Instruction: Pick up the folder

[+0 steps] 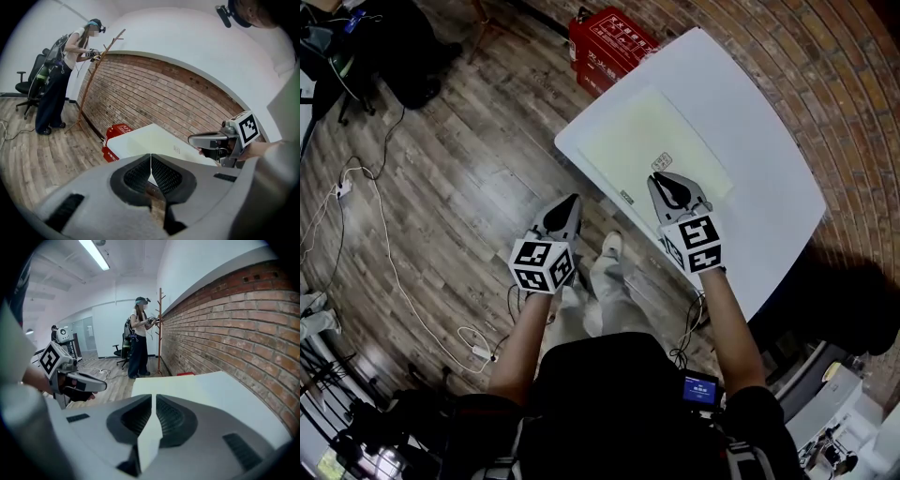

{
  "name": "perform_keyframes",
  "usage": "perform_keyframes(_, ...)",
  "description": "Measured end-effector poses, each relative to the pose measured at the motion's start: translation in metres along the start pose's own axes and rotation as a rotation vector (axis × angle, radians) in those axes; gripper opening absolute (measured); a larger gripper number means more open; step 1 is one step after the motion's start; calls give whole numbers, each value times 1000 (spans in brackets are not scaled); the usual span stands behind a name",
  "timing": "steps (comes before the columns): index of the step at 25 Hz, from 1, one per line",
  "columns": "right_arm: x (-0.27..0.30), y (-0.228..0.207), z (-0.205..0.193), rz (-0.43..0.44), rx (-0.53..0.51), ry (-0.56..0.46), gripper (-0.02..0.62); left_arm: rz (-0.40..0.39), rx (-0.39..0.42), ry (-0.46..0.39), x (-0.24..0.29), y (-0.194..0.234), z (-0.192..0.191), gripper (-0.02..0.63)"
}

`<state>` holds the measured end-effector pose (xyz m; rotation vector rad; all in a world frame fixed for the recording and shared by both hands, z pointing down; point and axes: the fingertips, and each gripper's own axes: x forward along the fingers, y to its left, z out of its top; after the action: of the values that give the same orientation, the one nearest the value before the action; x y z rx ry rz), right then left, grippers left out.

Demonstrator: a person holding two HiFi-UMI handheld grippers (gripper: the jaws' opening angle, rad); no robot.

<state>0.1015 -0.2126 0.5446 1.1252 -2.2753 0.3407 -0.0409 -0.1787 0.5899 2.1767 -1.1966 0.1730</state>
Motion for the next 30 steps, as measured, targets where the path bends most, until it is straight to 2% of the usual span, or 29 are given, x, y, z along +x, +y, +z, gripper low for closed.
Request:
perform_keyframes(11, 14, -25, -27, -11, -6, 104, 39, -50, -59, 39, 13, -9, -30, 20)
perform_keyframes(14, 20, -24, -31, 21, 5, 136, 119, -80, -55, 46, 13, -14, -34, 20)
perform_keyframes(22, 34, -38, -40, 60, -35, 221, 228, -126, -74, 68, 18, -28, -45, 20)
perform_keyframes(30, 44, -46, -51, 77, -63, 292, 278, -128, -83, 98, 15, -28, -57, 20)
